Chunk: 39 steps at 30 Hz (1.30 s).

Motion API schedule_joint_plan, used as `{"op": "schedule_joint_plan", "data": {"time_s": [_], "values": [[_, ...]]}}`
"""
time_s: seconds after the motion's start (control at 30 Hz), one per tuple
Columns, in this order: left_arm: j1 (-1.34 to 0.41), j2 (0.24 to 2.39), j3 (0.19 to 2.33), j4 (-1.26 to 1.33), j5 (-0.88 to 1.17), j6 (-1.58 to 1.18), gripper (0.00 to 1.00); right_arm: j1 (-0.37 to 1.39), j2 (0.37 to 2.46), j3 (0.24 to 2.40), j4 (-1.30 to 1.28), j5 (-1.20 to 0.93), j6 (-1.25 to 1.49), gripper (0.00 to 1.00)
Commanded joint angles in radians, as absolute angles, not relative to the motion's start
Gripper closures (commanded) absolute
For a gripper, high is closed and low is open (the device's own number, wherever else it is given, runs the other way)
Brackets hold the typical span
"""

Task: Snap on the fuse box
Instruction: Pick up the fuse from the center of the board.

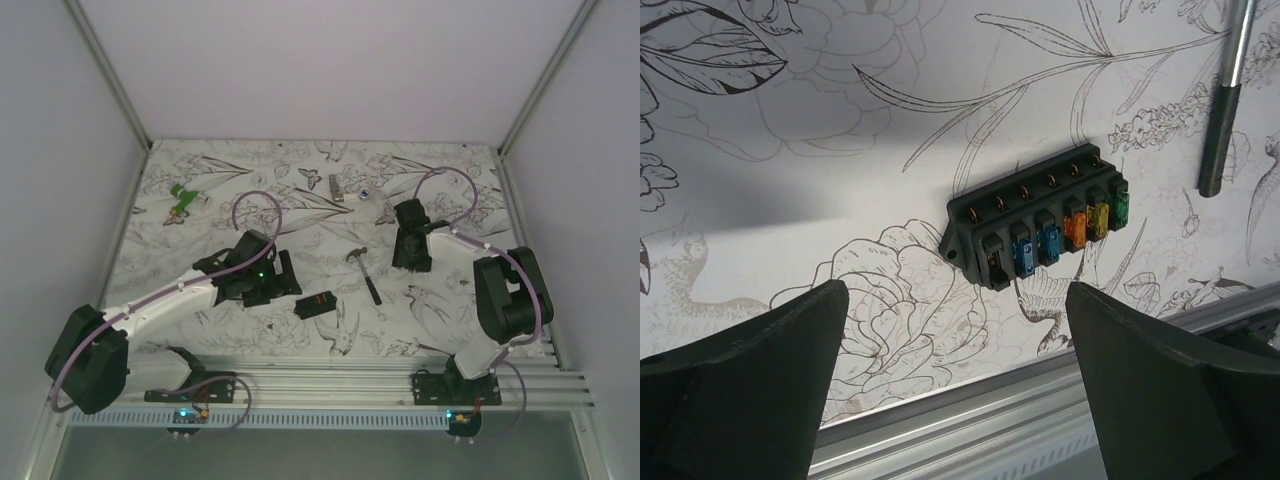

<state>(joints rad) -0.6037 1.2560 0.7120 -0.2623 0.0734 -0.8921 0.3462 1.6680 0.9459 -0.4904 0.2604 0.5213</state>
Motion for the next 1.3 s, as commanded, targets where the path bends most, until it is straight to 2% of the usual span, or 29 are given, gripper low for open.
{"op": "schedule_joint_plan", "data": {"time_s": [0.0, 0.13, 0.53, 0.93, 1.27], "values": [[-0.591, 1.213, 0.683, -0.280, 0.075, -0.862, 0.05, 0.338, 1.695, 0.979, -0.489, 0.265, 0.552, 0.48], [-0.585, 1.203, 0.675, -0.280, 0.079, -0.861, 0.04, 0.329, 1.705, 0.970, -0.470, 0.245, 0.559, 0.53], [-0.582, 1.203, 0.672, -0.284, 0.088, -0.867, 0.03, 0.302, 1.709, 0.934, -0.433, 0.244, 0.545, 0.56], [-0.583, 1.214, 0.681, -0.282, 0.104, -0.867, 0.03, 0.298, 1.711, 0.923, -0.423, 0.230, 0.516, 0.71], [-0.592, 1.220, 0.691, -0.282, 0.120, -0.865, 0.04, 0.300, 1.667, 0.895, -0.453, 0.159, 0.487, 0.69]]}}
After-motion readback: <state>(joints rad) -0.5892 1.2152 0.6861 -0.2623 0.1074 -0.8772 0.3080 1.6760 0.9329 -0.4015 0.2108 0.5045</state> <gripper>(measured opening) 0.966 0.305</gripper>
